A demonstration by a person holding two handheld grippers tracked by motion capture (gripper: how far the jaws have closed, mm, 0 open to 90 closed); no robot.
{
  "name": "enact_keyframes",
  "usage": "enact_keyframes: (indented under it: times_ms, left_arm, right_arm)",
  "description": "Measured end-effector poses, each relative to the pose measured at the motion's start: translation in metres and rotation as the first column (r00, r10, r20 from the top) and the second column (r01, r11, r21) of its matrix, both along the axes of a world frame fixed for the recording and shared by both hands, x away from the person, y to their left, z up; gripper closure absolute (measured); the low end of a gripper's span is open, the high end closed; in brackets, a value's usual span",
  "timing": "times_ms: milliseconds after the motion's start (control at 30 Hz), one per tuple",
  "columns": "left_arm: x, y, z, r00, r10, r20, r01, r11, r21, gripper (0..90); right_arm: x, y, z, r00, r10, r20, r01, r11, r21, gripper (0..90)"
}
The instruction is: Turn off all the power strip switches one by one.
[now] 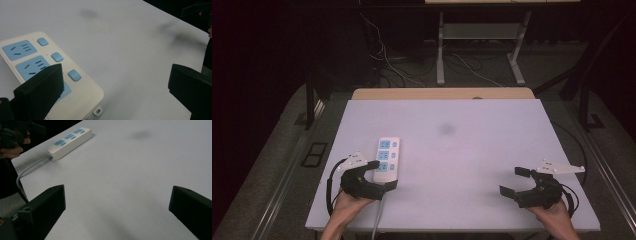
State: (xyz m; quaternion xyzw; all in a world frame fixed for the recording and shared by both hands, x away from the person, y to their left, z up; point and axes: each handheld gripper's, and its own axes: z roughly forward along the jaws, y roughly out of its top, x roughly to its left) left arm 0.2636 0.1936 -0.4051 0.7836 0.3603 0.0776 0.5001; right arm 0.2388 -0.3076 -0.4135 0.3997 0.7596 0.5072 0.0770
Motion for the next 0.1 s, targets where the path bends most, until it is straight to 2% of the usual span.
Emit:
enact_keyframes:
  times_ms: [100]
  left_arm:
    - [-0.0016, -0.0007, -0.0036, 1.0, -0.004, -0.002, 0.004, 1.0, -0.002, 0.0]
  right_arm:
    - [-0.0005, 0.0004, -0.0004, 1.0, 0.001, -0.002, -0.001, 1.0, 0.001, 0.5]
